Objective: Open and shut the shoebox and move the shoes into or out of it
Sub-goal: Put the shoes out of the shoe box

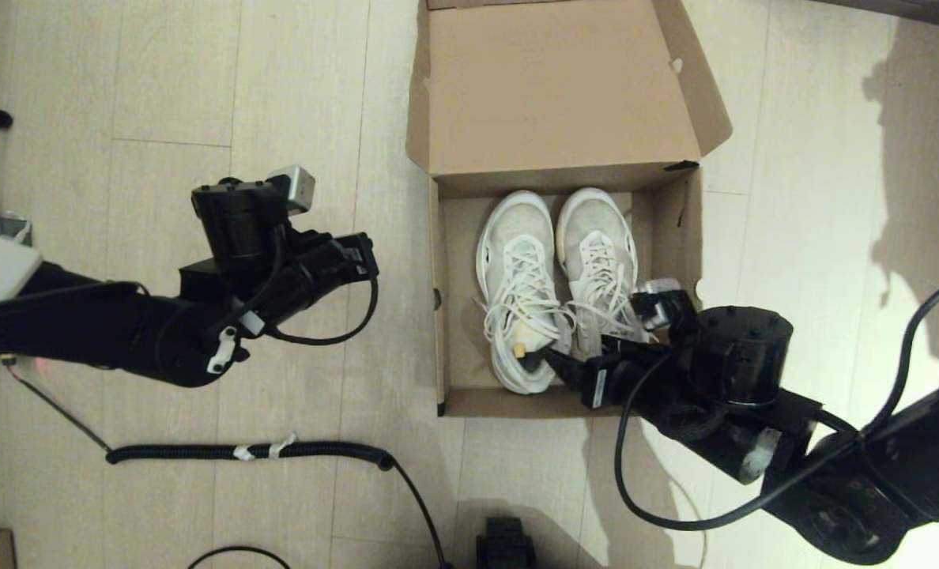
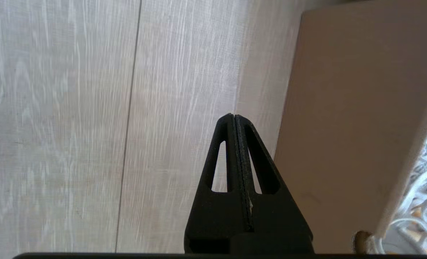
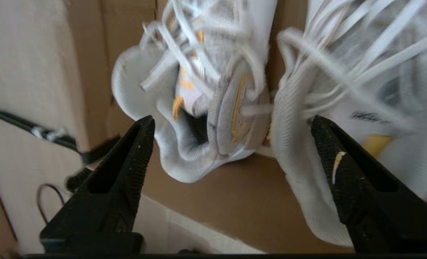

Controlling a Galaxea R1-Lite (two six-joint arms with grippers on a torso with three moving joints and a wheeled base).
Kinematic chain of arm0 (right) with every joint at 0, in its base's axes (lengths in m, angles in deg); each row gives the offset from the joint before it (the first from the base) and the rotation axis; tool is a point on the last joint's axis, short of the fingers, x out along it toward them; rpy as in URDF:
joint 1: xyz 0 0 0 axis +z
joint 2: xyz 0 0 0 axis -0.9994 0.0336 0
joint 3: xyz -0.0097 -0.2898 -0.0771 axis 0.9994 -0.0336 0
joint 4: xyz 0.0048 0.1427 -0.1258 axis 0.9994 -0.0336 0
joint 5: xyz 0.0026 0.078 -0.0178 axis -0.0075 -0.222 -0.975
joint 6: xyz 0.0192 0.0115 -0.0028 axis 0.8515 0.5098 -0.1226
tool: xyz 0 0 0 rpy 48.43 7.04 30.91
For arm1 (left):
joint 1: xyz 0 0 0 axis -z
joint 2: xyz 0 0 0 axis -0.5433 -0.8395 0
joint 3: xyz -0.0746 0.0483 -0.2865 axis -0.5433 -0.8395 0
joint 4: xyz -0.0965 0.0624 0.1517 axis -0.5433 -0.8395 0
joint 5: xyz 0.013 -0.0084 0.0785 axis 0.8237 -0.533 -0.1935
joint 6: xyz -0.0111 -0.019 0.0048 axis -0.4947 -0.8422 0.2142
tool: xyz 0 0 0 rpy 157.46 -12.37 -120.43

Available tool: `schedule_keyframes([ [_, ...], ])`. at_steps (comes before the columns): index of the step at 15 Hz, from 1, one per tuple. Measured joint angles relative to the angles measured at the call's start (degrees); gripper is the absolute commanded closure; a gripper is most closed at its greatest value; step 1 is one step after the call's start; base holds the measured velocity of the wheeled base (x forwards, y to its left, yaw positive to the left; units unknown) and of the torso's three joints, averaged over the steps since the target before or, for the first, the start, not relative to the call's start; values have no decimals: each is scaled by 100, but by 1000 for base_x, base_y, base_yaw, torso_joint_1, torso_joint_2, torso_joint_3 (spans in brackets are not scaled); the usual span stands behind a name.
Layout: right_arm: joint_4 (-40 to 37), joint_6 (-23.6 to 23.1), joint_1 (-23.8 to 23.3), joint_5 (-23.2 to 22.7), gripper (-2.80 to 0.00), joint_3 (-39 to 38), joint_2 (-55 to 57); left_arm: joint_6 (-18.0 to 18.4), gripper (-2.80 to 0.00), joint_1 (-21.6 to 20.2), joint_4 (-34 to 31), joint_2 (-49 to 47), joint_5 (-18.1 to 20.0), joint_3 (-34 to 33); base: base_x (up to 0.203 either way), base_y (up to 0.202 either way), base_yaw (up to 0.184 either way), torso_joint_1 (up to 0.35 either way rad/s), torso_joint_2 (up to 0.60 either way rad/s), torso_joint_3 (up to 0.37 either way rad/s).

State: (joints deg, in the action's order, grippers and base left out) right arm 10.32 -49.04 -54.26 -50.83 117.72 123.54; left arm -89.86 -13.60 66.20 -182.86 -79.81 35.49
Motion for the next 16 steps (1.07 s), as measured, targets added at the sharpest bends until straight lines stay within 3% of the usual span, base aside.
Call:
schedule_keyframes([
  [6, 52, -120, -22, 108, -280, 748, 853, -11, 0, -40, 542, 106, -107, -564, 0, 0, 0, 0, 0, 0],
  [7, 63, -141, -35, 215, 0, 854, 963, -11, 0, -40, 592, 137, -110, -668, 0, 0, 0, 0, 0, 0],
  [16, 300, -439, -52, 783, 0, 1012, 1182, -38, 0, -99, 814, 274, -93, -1003, 0, 0, 0, 0, 0, 0],
])
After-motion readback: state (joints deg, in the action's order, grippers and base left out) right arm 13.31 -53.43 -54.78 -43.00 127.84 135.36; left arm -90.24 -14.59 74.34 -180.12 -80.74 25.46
